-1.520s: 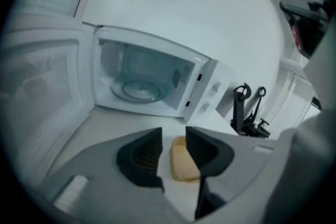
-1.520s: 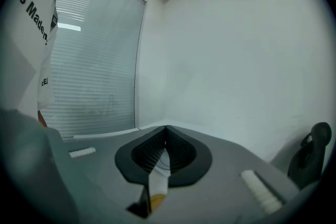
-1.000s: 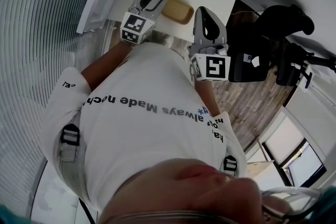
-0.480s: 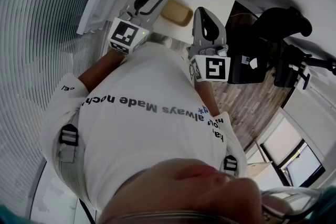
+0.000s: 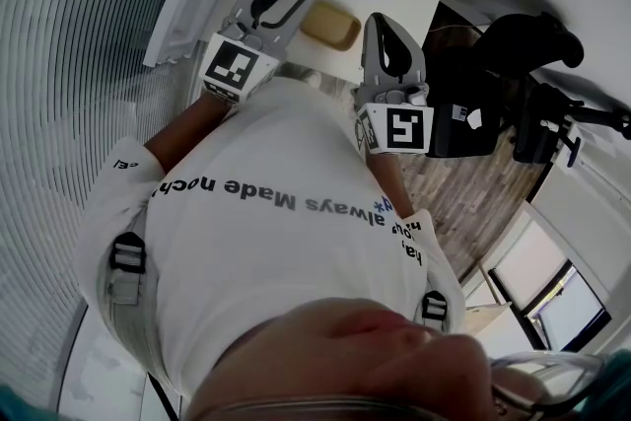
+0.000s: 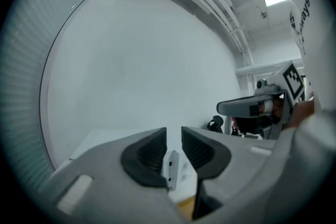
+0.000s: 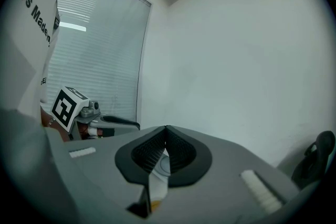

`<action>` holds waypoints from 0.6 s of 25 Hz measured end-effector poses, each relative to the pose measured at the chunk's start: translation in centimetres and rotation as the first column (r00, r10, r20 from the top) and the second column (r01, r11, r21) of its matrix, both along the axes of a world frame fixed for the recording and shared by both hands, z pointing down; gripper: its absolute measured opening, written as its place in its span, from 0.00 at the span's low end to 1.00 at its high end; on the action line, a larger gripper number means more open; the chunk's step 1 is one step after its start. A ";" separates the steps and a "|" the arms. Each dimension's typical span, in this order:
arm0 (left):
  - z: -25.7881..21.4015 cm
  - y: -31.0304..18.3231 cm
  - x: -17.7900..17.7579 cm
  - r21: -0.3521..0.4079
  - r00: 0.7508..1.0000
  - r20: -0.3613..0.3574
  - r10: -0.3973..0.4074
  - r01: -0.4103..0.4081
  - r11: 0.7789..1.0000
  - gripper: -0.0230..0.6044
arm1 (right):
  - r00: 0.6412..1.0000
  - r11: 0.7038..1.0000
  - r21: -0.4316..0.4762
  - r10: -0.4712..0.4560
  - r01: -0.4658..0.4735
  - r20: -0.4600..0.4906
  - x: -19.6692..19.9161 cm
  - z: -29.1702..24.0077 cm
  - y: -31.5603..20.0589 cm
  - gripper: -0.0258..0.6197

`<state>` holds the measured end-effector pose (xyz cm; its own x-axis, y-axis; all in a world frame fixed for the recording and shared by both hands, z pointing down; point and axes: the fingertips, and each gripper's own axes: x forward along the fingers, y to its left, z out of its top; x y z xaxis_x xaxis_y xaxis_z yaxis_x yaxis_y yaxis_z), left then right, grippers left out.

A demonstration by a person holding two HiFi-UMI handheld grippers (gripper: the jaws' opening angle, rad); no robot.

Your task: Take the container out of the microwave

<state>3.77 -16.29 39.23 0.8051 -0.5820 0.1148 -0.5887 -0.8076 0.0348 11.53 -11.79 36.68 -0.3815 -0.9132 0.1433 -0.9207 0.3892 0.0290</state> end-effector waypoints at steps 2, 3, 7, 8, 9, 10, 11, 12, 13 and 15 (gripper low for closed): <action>0.2 -0.2 -0.1 -0.008 1.000 -0.005 -0.004 0.004 1.000 0.18 | 1.000 1.000 0.001 -0.001 0.001 0.000 0.0 0.0 -0.1 0.04; 0.4 -0.2 -0.1 -0.012 1.000 -0.006 -0.005 0.005 1.000 0.18 | 1.000 1.000 0.001 -0.002 0.002 0.000 0.0 0.1 -0.1 0.04; 0.4 -0.3 0.0 -0.018 1.000 -0.010 -0.005 0.005 1.000 0.18 | 1.000 1.000 -0.002 -0.002 0.002 0.000 0.1 0.2 -0.1 0.04; 0.5 -0.4 0.0 -0.018 1.000 -0.011 -0.008 0.007 1.000 0.18 | 1.000 1.000 -0.003 -0.002 0.002 0.000 0.1 0.2 -0.2 0.04; 0.6 -0.4 0.0 -0.017 1.000 -0.012 -0.011 0.011 1.000 0.18 | 1.000 1.000 -0.003 -0.003 0.003 -0.001 0.1 0.2 -0.2 0.04; 0.7 -0.5 -0.1 -0.017 1.000 -0.012 -0.014 0.014 1.000 0.18 | 1.000 1.000 -0.003 -0.003 0.003 -0.001 0.1 0.2 -0.2 0.04; 0.7 -0.5 -0.1 -0.018 1.000 -0.013 -0.016 0.016 1.000 0.18 | 1.000 1.000 -0.003 -0.003 0.003 -0.002 0.2 0.3 -0.3 0.04; 0.7 -0.5 -0.1 -0.019 1.000 -0.013 -0.017 0.017 1.000 0.18 | 1.000 1.000 -0.003 -0.003 0.003 -0.002 0.2 0.3 -0.3 0.04; 0.8 -0.5 -0.1 -0.021 1.000 -0.012 -0.017 0.017 1.000 0.18 | 1.000 1.000 -0.003 -0.002 0.002 -0.003 0.2 0.3 -0.2 0.04; 0.9 -0.5 -0.1 -0.024 1.000 -0.007 -0.017 0.017 1.000 0.18 | 1.000 1.000 -0.002 -0.002 0.002 -0.002 0.2 0.3 -0.2 0.04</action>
